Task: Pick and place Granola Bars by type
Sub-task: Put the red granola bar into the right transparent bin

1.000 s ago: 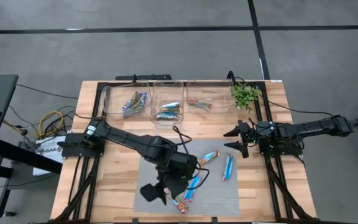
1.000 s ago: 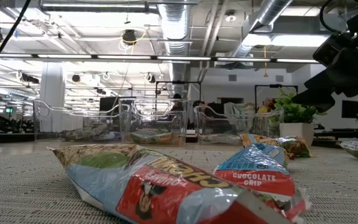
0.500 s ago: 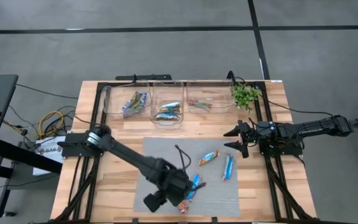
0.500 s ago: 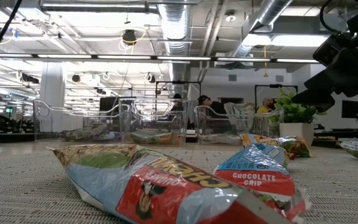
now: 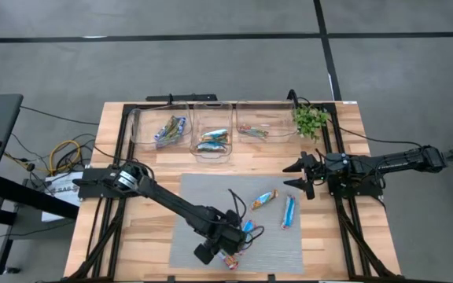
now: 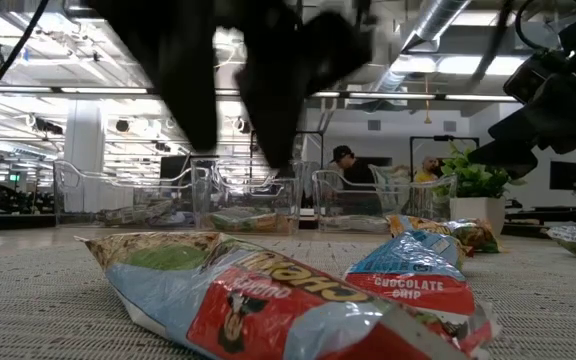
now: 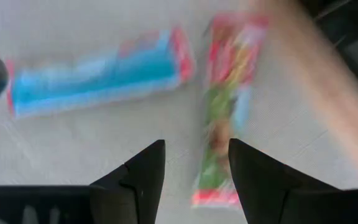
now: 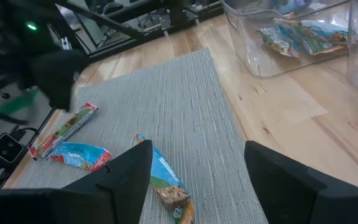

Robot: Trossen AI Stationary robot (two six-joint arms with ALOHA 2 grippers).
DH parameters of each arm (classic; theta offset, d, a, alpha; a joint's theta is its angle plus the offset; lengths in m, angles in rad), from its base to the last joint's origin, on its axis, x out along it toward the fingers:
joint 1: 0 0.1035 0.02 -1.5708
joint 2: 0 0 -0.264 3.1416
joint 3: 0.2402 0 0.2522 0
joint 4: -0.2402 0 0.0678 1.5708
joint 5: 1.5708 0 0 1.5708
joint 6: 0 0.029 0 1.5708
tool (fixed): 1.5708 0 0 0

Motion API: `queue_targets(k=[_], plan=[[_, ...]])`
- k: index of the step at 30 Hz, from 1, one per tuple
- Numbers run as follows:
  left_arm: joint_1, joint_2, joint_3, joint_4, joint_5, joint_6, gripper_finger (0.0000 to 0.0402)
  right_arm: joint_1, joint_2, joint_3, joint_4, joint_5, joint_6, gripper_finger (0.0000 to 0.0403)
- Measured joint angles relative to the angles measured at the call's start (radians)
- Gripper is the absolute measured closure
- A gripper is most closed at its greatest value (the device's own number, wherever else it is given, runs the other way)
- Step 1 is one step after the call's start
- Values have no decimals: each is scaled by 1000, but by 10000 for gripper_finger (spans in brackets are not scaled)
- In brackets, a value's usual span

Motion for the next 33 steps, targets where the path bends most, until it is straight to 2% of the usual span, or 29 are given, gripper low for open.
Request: queue_targets(k=[3, 10, 18, 21, 27, 30, 33], plan=[[1, 26, -2, 7, -19, -7, 225, 0, 0, 0, 1, 0, 0, 154], [-3, 50, 0, 81, 87, -90, 179, 0, 0, 0, 1, 0, 0, 154], [-8, 69, 1, 92, 55, -103, 135, 0, 1, 0, 7, 0, 0, 154], [-15, 98, 1, 105, 81, -120, 134, 0, 1, 0, 0, 0, 0, 154], [-31, 115, 1, 121, 70, -128, 138, 0, 0, 0, 3, 0, 0, 154], [-32, 115, 1, 118, 46, -129, 158, 0, 0, 0, 3, 0, 0, 154], [-32, 115, 1, 116, 49, -137, 197, 0, 0, 0, 3, 0, 0, 154]])
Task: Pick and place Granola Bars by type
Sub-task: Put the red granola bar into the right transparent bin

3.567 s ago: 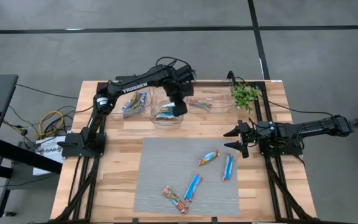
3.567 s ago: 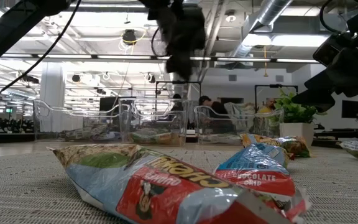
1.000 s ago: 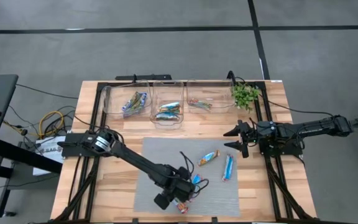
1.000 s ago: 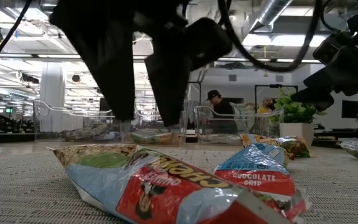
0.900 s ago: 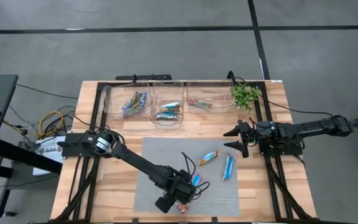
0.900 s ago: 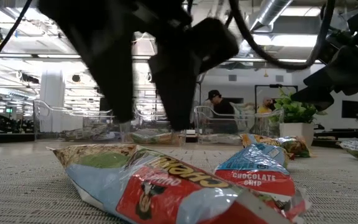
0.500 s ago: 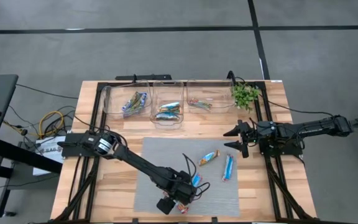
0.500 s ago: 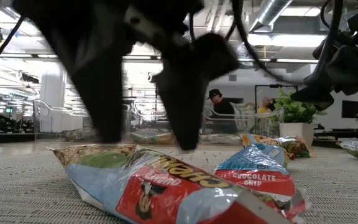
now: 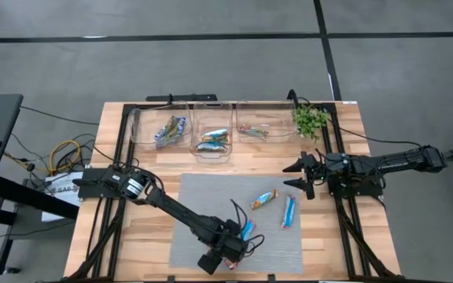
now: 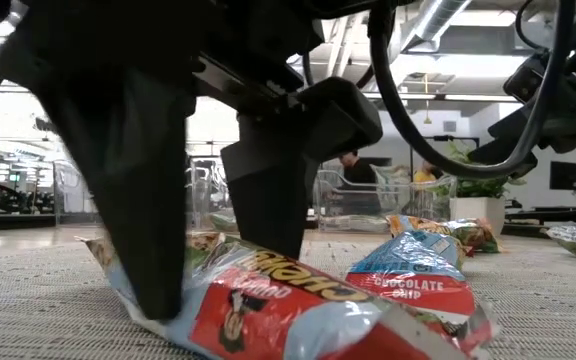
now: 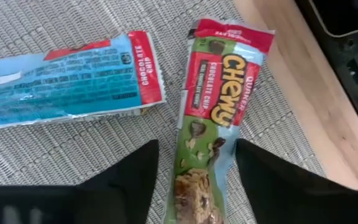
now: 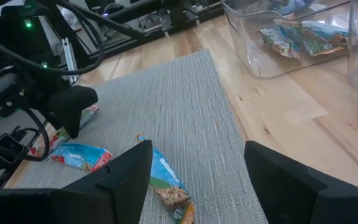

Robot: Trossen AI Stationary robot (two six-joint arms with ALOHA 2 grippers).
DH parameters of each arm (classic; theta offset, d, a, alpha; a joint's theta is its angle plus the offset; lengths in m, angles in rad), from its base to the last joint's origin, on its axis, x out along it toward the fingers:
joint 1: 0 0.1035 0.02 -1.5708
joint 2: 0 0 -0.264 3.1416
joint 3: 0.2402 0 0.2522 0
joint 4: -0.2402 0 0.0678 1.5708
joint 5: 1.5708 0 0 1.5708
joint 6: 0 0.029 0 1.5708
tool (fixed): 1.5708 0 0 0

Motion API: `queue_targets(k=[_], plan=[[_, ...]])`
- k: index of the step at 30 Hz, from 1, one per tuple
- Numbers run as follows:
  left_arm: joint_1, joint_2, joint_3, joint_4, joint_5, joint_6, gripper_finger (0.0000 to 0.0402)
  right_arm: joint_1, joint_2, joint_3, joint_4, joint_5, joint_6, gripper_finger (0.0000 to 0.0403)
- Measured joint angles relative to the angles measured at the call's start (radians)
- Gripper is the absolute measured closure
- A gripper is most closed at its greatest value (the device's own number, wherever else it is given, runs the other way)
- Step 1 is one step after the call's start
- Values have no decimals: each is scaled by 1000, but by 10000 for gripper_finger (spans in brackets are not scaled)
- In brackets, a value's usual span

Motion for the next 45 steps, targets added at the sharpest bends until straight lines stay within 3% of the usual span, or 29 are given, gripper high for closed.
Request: queue_targets(k=[8, 13, 28, 45], plan=[[1, 0, 0, -1, 3, -29, 327, 0, 0, 0, 0, 0, 0, 154], [12, -14, 2, 0, 3, -56, 371, 0, 0, 0, 0, 0, 0, 154], [202, -54, 202, 34, 31, -340, 361, 0, 0, 0, -2, 0, 0, 154], [580, -124, 379, 48, 64, -332, 361, 0, 0, 0, -2, 0, 0, 154]])
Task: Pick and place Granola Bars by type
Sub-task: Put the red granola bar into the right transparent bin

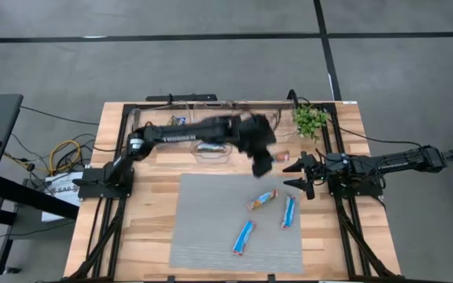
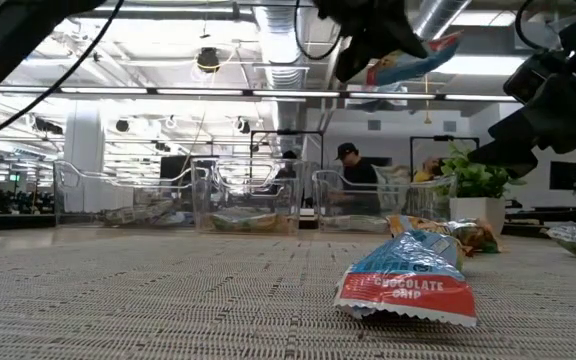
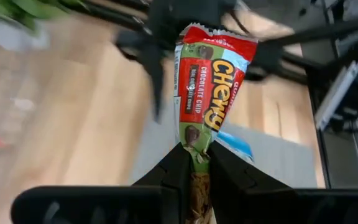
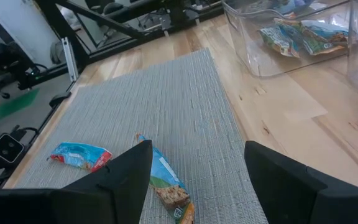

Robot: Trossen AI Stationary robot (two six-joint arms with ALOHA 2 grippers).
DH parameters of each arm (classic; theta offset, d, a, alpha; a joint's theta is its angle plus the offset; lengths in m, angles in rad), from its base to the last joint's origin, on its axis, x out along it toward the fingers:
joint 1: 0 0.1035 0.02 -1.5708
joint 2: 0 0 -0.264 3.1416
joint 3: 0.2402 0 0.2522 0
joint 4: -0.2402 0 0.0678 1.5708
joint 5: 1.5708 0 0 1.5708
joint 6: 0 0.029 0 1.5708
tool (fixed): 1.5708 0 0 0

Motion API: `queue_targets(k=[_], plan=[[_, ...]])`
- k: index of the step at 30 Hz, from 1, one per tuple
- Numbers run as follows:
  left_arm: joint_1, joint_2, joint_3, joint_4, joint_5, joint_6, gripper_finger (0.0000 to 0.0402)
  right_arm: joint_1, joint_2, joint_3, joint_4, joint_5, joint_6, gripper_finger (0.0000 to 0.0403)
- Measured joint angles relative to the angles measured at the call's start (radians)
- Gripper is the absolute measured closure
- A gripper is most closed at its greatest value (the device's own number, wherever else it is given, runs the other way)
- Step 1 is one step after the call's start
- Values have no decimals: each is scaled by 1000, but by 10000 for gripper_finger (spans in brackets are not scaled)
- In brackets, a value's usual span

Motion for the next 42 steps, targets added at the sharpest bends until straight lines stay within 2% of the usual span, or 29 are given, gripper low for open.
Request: queue_targets(k=[5, 14, 22, 26, 29, 37, 42], plan=[[116, 0, 49, 4, 60, 34, 361, 0, 0, 0, 0, 0, 0, 154], [305, 0, 57, -1, 29, 164, 361, 0, 0, 0, 0, 0, 0, 154], [376, 6, 11, 21, -28, 348, 361, 0, 0, 0, 0, 0, 0, 154], [380, 6, -45, 123, -12, 397, 357, 0, 0, 0, 0, 0, 0, 154], [383, 10, -67, 148, 13, 411, 336, 0, 0, 0, 0, 0, 0, 154], [381, 25, -67, 171, 43, 409, 243, 0, 0, 0, 0, 0, 0, 154], [374, 25, -57, 154, 62, 371, 218, 0, 0, 0, 0, 0, 0, 154]])
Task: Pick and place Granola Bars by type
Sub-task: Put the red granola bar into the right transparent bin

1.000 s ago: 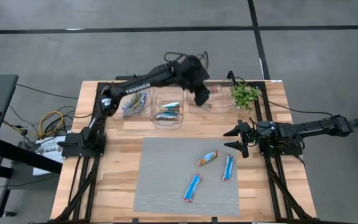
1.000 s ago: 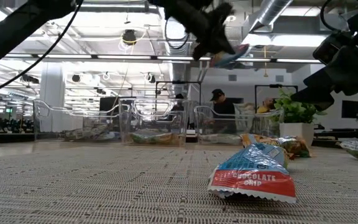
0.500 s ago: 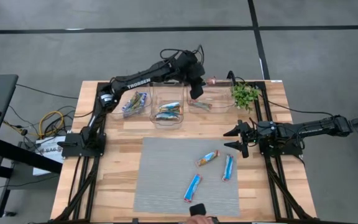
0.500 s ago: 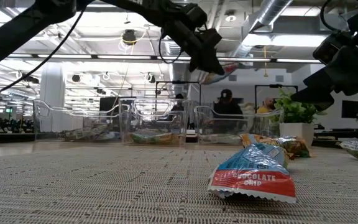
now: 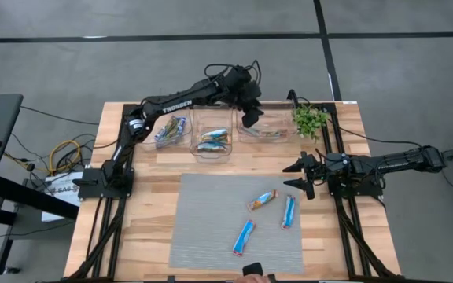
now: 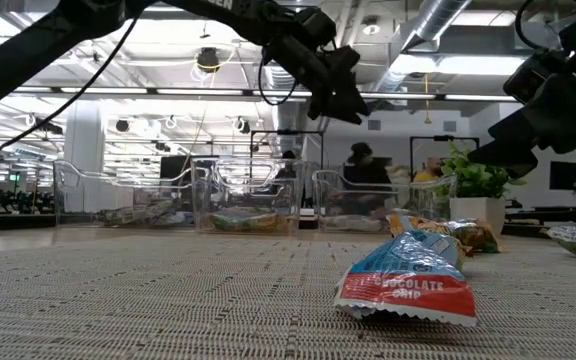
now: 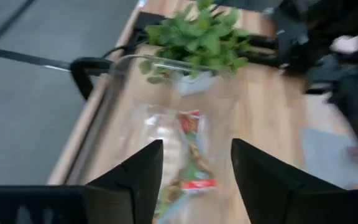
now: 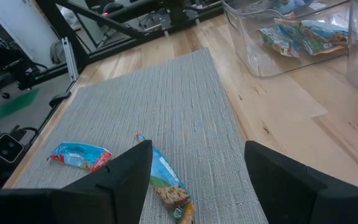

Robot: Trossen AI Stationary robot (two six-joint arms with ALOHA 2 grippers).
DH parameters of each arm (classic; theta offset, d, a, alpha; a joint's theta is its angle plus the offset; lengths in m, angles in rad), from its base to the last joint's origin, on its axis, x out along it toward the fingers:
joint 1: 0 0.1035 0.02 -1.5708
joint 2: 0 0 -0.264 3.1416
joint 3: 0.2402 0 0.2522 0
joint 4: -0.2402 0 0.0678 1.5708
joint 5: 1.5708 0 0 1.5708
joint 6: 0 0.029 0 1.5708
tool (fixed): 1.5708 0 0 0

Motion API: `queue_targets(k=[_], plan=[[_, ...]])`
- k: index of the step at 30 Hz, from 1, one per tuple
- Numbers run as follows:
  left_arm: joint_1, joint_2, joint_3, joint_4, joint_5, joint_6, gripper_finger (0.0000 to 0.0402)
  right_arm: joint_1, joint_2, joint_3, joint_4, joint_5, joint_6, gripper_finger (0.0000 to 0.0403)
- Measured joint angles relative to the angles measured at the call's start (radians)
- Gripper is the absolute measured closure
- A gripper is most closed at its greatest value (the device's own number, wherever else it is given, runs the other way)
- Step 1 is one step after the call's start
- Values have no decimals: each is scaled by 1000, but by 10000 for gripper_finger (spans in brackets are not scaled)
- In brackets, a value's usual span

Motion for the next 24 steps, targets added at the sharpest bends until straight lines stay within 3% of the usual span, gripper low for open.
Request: queue_targets(k=[3, 8, 11, 14, 20, 24], plan=[[-11, -1, 4, -20, 52, -35, 216, 0, 0, 0, 0, 0, 0, 154], [-74, -13, -13, -35, 53, -81, 218, 0, 0, 0, 0, 0, 0, 154], [-108, -49, -91, 26, 78, -105, 218, 0, 0, 0, 0, 0, 0, 154], [-130, -130, -286, 207, 59, -168, 218, 0, 0, 0, 0, 0, 0, 154], [-190, -385, -801, 588, -5, -332, 219, 0, 0, 0, 0, 0, 0, 154], [-226, -549, -1064, 625, -86, -337, 219, 0, 0, 0, 3, 0, 0, 154]])
